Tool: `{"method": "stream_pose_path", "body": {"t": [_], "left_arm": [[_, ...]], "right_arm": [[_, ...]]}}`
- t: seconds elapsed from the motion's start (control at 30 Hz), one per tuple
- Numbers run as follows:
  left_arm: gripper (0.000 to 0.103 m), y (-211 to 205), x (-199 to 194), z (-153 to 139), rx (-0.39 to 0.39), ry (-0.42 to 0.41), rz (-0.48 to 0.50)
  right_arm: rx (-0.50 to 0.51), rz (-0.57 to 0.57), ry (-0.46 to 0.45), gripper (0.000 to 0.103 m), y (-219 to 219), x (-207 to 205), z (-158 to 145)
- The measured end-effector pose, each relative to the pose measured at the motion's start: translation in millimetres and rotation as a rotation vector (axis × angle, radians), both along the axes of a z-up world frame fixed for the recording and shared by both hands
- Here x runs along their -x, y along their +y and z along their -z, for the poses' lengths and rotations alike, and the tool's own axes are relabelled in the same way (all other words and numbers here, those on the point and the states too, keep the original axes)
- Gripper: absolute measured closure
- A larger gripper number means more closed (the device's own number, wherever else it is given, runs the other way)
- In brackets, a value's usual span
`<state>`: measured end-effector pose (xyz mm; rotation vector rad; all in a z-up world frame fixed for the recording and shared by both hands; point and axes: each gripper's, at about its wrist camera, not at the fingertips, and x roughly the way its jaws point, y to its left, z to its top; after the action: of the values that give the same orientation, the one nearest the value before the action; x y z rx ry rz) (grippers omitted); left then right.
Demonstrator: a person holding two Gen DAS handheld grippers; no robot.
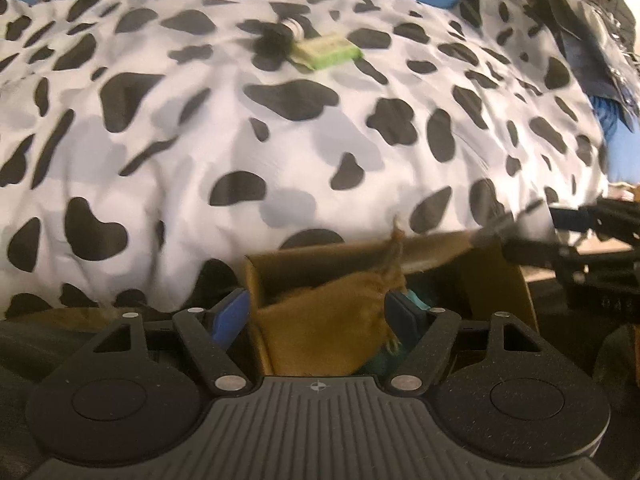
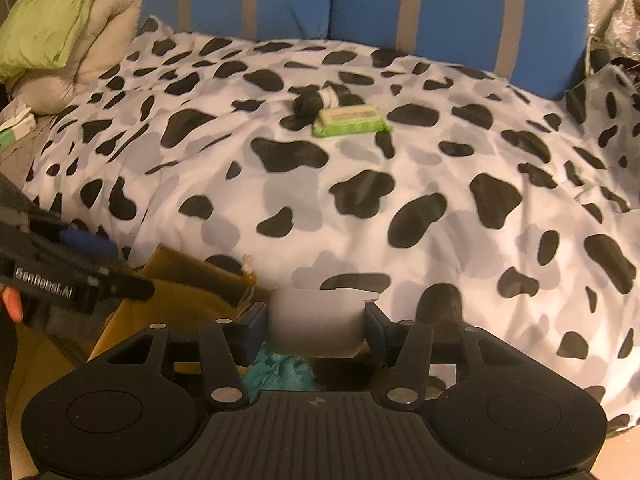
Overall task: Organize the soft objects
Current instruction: 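Carry the pouch with the left gripper while the right carries the earbud case into the cardboard box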
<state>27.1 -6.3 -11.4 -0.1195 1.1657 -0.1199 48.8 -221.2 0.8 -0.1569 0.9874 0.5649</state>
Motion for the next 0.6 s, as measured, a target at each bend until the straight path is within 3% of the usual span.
{"method": "stream_pose_path", "body": {"t": [0.1, 0.17, 0.33, 0.6], "left_arm": [[0.030, 2.2, -1.1, -0.5, -0.012, -0.004, -0.020], [0.030, 3.2, -1.8, -0.1, -0.026, -0.005, -0.030], [0.030, 6.4, -3.6, 3.4, -0.060, 0.018, -0.057], [0.030, 6.5, -3.1, 6.3, -0.079, 0.033, -0.055]], "right_arm": [[0.006, -0.027, 0.052, 0.046, 3.8, -1.1, 6.0], [0.038, -0.035, 0.074, 0.026, 7.4, -1.5, 11.5], [0.084, -0.046, 0.084, 0.009, 11.8, -0.1, 17.0], [0.132, -0.046, 0.093, 0.000, 15.2, -2.0, 21.8]]}}
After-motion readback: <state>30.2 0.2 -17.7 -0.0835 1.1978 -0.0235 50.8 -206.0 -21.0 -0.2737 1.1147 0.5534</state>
